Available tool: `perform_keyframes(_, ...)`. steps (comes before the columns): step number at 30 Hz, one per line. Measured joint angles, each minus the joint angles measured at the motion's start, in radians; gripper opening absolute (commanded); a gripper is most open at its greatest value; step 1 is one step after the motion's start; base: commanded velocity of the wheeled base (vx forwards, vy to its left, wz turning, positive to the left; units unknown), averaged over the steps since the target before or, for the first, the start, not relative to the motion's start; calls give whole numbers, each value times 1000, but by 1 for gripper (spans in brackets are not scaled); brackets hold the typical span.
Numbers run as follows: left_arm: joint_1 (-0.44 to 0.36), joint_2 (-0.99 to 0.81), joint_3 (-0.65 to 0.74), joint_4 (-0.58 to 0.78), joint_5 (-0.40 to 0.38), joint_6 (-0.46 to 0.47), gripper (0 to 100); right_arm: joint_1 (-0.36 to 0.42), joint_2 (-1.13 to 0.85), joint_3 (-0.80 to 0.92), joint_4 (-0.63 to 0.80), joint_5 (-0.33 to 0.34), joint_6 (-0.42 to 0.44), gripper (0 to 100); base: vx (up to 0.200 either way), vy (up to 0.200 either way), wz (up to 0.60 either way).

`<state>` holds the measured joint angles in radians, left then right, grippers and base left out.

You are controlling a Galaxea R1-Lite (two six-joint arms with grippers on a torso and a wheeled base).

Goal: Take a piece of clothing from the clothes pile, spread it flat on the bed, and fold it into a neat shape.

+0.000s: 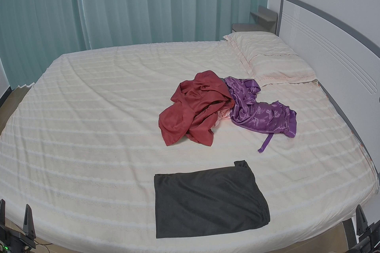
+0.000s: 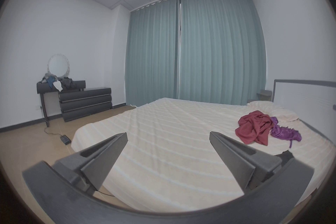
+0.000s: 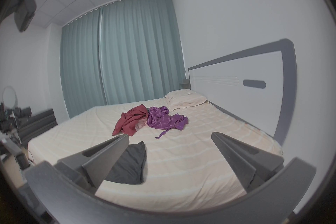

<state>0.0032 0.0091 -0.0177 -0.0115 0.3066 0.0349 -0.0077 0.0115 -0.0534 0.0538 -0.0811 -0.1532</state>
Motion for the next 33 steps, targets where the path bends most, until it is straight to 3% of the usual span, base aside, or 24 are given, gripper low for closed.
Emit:
perform_keyframes(11,0,1,0,0,-180,-2,100,0,0,1,-5,-13,-8,100,0,0,0)
perform_keyframes(15,0,1,0,1,-234,-17,100,0,1,7,-33,-59,-9,100,0,0,0)
perform_keyframes(22,0,2,0,11,-261,-58,100,0,1,17,-50,-98,-2,100,0,0,0)
perform_keyframes(27,0,2,0,11,-261,-59,100,0,1,18,-42,-71,13,100,0,0,0)
perform_keyframes(33,-1,2,0,11,-262,-57,100,1,1,10,-1,53,120,100,0,0,0)
